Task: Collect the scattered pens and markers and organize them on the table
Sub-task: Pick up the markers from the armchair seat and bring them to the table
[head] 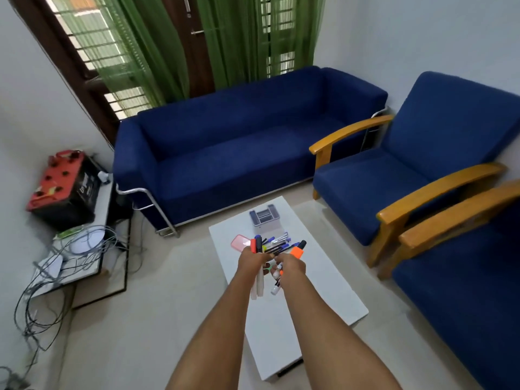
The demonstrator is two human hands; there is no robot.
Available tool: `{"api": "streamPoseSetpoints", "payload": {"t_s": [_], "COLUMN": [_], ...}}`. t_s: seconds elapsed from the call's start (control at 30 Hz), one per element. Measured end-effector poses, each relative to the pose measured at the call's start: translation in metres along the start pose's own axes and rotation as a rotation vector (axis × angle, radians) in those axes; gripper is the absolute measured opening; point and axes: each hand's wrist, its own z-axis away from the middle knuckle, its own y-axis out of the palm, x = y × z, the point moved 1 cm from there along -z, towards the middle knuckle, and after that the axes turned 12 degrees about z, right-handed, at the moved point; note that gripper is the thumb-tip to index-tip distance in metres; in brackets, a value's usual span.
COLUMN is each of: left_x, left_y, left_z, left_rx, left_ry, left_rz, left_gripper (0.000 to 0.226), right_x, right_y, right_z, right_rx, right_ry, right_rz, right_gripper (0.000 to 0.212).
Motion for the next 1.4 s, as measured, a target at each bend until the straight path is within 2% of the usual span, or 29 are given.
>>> {"api": "streamPoseSetpoints", "payload": {"t_s": [0.13,0.3,0.4,0.5,0.67,0.77,0.87,0.97,1.03,1.13,1.27,1.4], "left_x": [-0.013,-0.025,-0.034,-0.043,-0.062,-0.078,-0.095,-0.101,-0.095,-0.069,-0.061,-0.063], "left_y": [-0.010,-0.010,-0.001,0.014,0.048,0.057,0.048,0.033,0.023,0.012,-0.017,-0.036], "left_z": [-0.039,-0.086,-0.113,-0.151,-0.215,-0.243,-0.259,-0.271,-0.280,-0.309,-0.307,-0.289], "left_rx": [0.013,-0.014,0.016,0.120,0.388,0.541,0.590,0.638,0.663,0.673,0.662,0.666], "left_ry": [-0.074,-0.108,-0.127,-0.132,-0.155,-0.147,-0.136,-0.145,-0.150,-0.130,-0.048,0.013], "left_rz": [-0.008,0.021,-0.061,-0.147,-0.303,-0.377,-0.379,-0.418,-0.446,-0.470,-0.542,-0.610], "left_gripper": [0.028,0.032,0.019,0.019,0.021,0.027,0.017,0.017,0.026,0.046,0.034,0.024], "right_x": [0.019,0.050,0.069,0.087,0.123,0.134,0.132,0.120,0.118,0.107,0.089,0.072], "right_y": [0.028,0.047,0.049,0.047,0.052,0.070,0.082,0.090,0.101,0.115,0.130,0.143], "right_z": [-0.023,-0.047,-0.068,-0.095,-0.116,-0.129,-0.146,-0.141,-0.115,-0.101,-0.123,-0.152], "right_rx": [-0.014,-0.035,-0.116,-0.228,-0.415,-0.519,-0.551,-0.535,-0.507,-0.448,-0.475,-0.530], "right_ry": [0.068,0.087,0.115,0.136,0.123,0.107,0.101,0.109,0.097,0.062,0.056,0.049], "right_rz": [-0.008,-0.046,-0.063,-0.120,-0.270,-0.293,-0.270,-0.284,-0.325,-0.297,-0.249,-0.152], "right_gripper": [0.012,0.024,0.024,0.017,0.028,0.023,0.018,0.016,0.020,0.015,0.013,0.021]}}
